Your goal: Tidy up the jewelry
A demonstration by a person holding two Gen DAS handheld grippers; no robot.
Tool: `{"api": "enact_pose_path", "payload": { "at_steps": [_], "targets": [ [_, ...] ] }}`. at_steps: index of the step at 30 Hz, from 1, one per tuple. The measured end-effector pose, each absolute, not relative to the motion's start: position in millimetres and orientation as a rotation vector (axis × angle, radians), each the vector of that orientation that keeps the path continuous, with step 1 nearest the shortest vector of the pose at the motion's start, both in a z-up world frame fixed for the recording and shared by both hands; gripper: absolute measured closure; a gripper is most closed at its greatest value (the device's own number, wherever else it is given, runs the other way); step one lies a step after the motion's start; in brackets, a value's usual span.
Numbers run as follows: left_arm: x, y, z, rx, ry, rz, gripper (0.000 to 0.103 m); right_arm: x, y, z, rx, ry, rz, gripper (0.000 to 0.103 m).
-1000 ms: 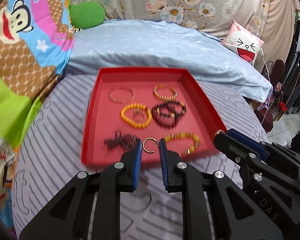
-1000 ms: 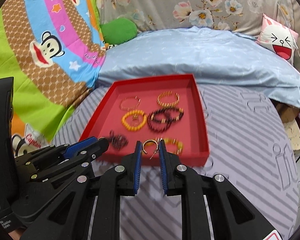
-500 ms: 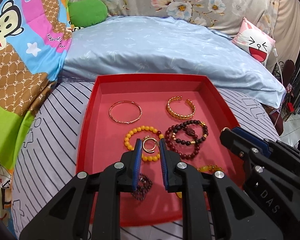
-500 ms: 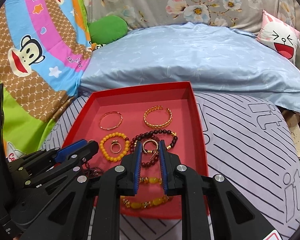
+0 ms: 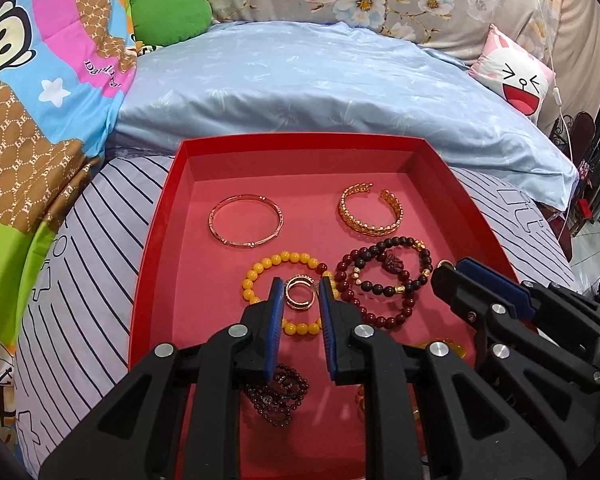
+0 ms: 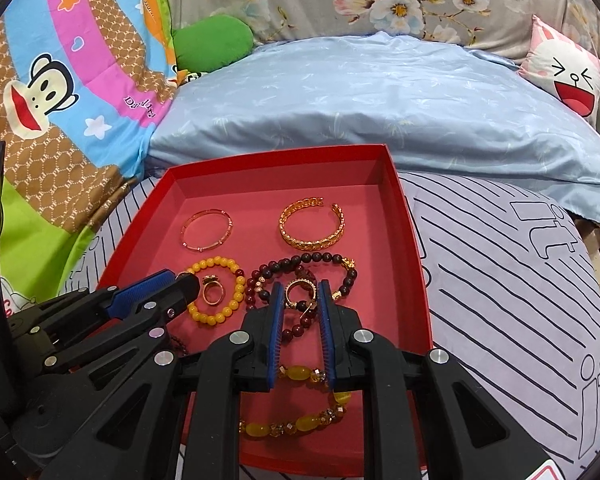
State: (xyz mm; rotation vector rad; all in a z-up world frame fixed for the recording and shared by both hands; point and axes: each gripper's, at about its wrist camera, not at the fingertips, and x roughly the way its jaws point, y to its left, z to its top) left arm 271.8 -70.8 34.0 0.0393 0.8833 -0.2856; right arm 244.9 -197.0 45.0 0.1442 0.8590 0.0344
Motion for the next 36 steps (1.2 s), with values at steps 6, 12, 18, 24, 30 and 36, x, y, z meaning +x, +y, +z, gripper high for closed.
{"api": "enact_pose_path", "payload": {
  "at_steps": [6,12,18,24,30,36],
  "targets": [
    [275.2,-70.6,32.5,0.048,0.885,-0.275,0.085,247.6,-196.0,43.0,0.138,0.863,0.034,0.087],
    [276.8,-68.3,34.6,0.05,0.879,-0.254,0.076,247.6,-195.0,43.8,0.141,0.862,0.024,0.085],
    [271.1,-63.9,43.6,0.042,0.863,-0.242,0.067,241.7,-192.2,53.5,0.124,0.841,0.017,0.083],
    [260.3,-62.4,56.8,0.042,0.844,-0.241,0.066,229.9,-191.4,66.9,0.124,0.819,0.014,0.083],
    [244.7,-61.7,72.3,0.046,0.823,-0.245,0.066,213.4,-191.1,83.2,0.126,0.796,0.01,0.083],
    [223.0,-57.9,90.4,0.045,0.801,-0.247,0.066,189.9,-188.5,99.3,0.122,0.768,0.008,0.083]
  ]
}}
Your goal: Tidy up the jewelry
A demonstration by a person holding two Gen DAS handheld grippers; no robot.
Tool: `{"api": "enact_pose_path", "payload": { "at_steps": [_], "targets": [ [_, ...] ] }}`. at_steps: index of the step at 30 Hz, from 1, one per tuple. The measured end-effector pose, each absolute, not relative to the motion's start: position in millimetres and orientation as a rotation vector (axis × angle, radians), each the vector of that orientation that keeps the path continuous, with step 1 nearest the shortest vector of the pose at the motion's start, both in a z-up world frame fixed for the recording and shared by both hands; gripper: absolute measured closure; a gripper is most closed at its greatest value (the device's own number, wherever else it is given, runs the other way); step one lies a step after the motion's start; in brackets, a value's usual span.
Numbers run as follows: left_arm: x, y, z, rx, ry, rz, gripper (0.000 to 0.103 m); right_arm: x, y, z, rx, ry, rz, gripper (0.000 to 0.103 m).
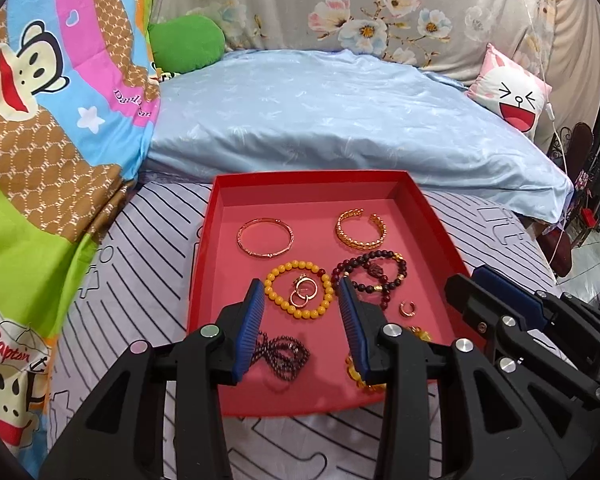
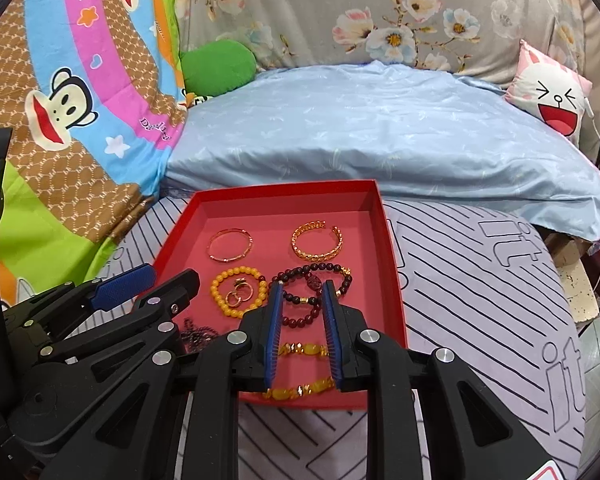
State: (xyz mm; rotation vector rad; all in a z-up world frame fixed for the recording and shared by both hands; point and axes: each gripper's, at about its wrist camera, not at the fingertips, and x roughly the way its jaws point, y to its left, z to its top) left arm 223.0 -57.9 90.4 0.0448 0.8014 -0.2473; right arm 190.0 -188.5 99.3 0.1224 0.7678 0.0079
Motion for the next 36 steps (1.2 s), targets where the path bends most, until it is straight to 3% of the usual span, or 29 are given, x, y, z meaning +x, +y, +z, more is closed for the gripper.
{"api": "enact_pose_path", "payload": {
  "at_steps": [16,28,36],
  "targets": [
    [158.2,-43.3,99.5,0.015,0.813,-0.246,0.063,115.9,-175.4,109.4,0.105,0.737,-0.021,0.083],
    [127.3,-33.5,87.0,0.025,0.838,-0.21,0.049,86.7,-168.8,99.3,0.091,0.762,-0.033,0.083],
    [113.8,-35.6,80.7,0.056,0.837,-0.192,0.047,73.9,-167.6,91.0,0.081,0.774,-0.044,0.082]
  ]
}}
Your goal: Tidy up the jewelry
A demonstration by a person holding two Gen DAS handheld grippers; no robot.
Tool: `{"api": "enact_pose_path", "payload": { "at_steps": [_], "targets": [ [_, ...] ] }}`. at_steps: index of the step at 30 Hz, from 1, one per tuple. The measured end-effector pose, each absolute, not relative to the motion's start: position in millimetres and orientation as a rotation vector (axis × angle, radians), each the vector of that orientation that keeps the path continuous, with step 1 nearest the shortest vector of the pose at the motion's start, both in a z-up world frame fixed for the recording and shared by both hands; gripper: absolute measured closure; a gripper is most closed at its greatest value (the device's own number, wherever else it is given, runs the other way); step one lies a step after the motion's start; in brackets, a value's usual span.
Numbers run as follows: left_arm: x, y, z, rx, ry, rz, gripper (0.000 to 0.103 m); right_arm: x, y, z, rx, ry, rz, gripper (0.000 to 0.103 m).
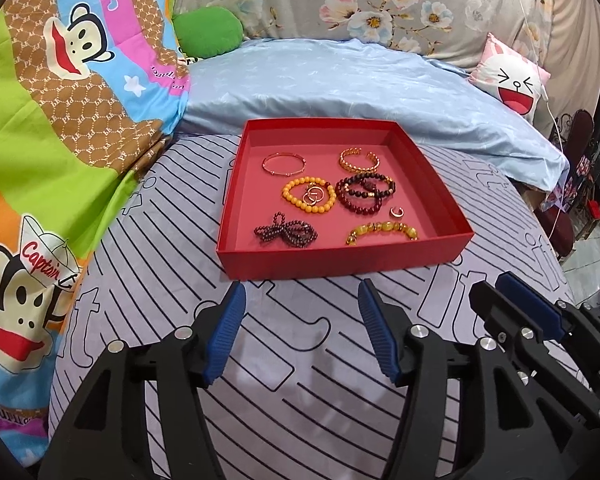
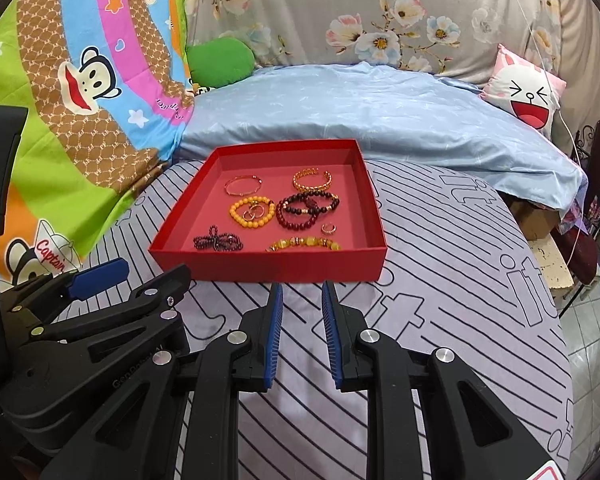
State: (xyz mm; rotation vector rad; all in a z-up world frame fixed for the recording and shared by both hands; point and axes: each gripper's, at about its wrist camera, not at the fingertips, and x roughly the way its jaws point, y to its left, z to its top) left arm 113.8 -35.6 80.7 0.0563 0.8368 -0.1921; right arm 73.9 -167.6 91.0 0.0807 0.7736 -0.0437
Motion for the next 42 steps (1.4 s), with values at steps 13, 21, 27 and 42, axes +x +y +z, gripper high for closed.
{"api": "enact_pose_path", "payload": {
  "at_steps": [13,21,27,42],
  "targets": [
    [106.3,-26.6,76.2,0.056,0.831,-0.129,0.032,64.6,-177.3,85.3,0.107,0.776,-0.075,0.059],
    [106.5,-18.3,75.0,0.056,0.83,-0.085,0.018,62.5,-180.6,84.0,0.111,0.768,-0.092,0.04],
    [106.3,-13.9,74.1,0.057,0.832,-0.07,0.013,62.4,-182.1,82.3,0.115,0.766,-0.098,0.031],
    [108.6,-10.0,69.1,0.057,0.845,-0.054,0.011,62.4,-183.2,75.4,0.132,0.764,-0.091,0.023]
  ]
}}
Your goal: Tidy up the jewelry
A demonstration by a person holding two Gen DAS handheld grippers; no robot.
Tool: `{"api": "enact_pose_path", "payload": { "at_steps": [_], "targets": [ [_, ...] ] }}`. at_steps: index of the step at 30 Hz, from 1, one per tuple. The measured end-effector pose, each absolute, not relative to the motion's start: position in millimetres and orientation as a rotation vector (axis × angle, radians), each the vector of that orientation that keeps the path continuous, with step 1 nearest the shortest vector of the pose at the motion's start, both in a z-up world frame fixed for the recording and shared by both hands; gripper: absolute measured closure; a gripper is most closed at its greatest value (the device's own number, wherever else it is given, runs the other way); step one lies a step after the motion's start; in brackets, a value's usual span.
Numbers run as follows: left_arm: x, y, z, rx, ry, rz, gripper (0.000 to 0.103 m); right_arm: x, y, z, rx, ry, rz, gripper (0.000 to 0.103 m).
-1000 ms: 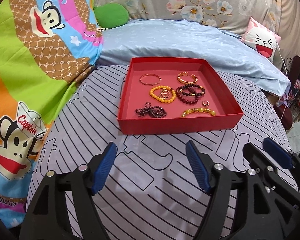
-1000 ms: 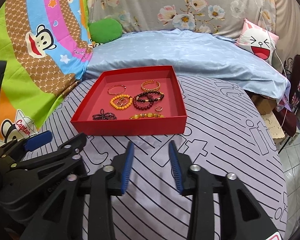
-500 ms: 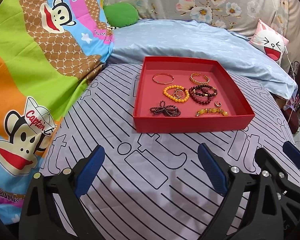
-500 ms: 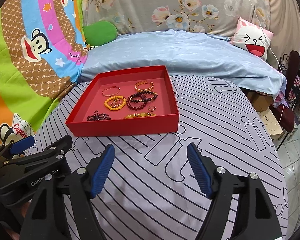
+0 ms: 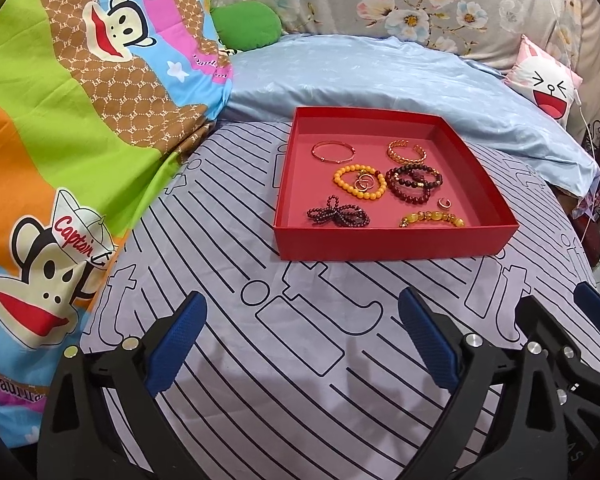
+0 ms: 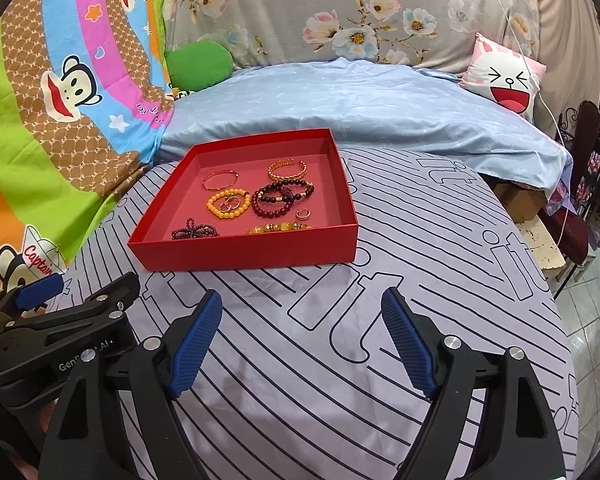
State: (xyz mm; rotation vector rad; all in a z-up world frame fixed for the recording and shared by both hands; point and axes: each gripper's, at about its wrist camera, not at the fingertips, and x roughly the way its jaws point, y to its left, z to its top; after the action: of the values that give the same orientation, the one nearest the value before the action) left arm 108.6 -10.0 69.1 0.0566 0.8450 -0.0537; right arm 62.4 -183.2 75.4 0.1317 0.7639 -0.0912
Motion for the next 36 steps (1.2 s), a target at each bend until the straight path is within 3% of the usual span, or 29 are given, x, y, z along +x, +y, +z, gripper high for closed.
{"api": "enact_pose_path", "payload": {
  "at_steps": [14,17,36],
  "targets": [
    [109.4,-8.4,63.5,0.047,0.853,-0.05,0.01,60.4,-182.2,73.9,0.095,0.744,-0.116,0.016],
    [109.8,-7.8,62.6,0.055,0.85,-0.044,0.009,59.8,-182.4,75.9,0.075,0.728,-0.13,0.006],
    [109.8,-8.3,57.9,0.07,0.851,-0.035,0.007,62.9,-183.6,69.1,0.086,0.761,-0.153,0.006]
  ]
}}
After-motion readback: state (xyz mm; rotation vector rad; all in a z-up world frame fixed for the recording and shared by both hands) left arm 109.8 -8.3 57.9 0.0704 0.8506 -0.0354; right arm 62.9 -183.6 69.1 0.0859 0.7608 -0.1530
